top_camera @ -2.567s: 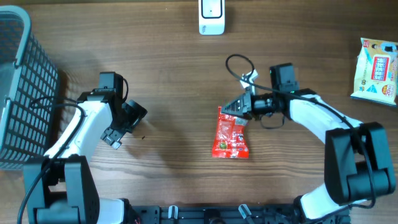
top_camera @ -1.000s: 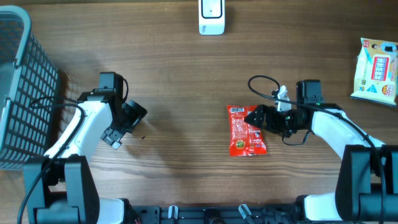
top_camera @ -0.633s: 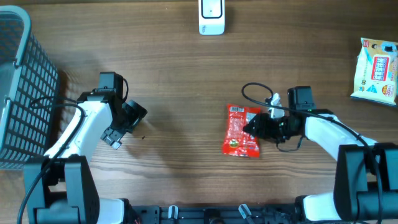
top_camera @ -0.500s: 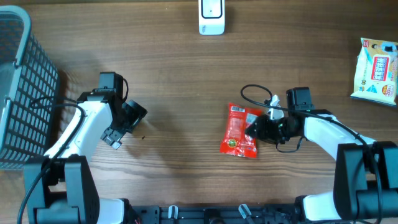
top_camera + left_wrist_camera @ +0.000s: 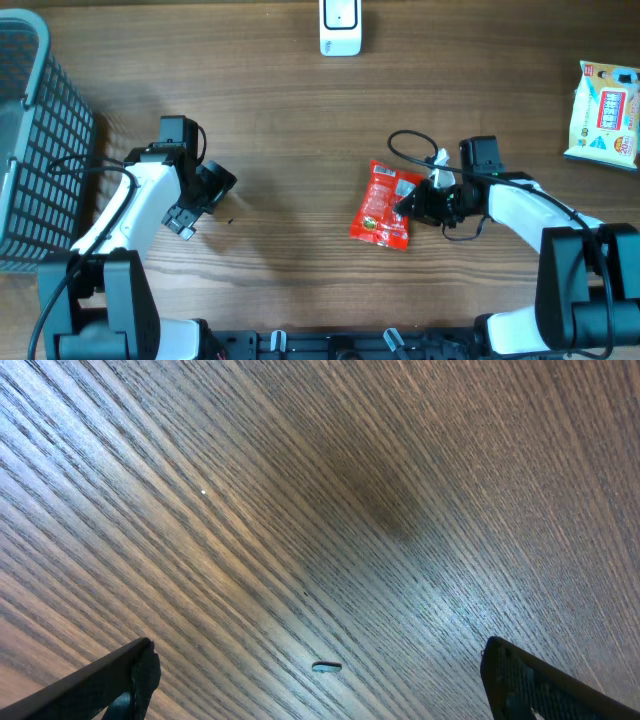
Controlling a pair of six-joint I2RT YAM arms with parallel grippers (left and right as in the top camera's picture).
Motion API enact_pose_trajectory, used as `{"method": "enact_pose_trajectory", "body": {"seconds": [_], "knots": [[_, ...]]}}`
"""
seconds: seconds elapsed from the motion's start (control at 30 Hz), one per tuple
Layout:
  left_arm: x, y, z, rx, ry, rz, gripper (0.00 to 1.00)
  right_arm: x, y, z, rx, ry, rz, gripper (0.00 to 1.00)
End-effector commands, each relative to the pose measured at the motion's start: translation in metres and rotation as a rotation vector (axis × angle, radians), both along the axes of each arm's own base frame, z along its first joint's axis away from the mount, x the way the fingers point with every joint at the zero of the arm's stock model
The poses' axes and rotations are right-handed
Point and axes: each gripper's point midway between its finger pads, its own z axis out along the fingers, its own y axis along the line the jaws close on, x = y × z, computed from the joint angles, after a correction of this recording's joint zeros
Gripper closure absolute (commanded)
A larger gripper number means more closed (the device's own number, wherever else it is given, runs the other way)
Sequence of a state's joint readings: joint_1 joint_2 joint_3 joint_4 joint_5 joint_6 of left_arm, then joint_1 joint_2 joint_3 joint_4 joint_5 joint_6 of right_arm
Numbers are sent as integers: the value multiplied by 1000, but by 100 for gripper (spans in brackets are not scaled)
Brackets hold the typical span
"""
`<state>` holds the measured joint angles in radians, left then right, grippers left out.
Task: Scan the item barcode
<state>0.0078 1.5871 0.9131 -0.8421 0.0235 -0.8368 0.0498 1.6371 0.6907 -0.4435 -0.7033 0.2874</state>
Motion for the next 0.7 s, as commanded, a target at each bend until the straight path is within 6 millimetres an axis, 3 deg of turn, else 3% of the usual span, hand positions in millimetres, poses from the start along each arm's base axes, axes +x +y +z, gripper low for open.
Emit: {"method": "enact_pose_trajectory", "body": {"seconds": [0.0, 0.2, 0.33, 0.53, 0.67], "knots": [[-3, 3, -4, 13, 17, 17, 0, 27, 6, 19, 25, -90, 28, 96], [-3, 3, -4, 13, 17, 17, 0, 65, 8, 51, 6, -313, 149, 96], [-3, 3, -4, 13, 17, 17, 0, 75, 27, 79, 136, -487, 258, 96], [-3, 3, -4, 13, 17, 17, 0, 76, 23, 74, 108, -450, 222, 96], [-3, 3, -4, 13, 17, 17, 0, 69, 6, 52, -22, -346, 175, 96]]}}
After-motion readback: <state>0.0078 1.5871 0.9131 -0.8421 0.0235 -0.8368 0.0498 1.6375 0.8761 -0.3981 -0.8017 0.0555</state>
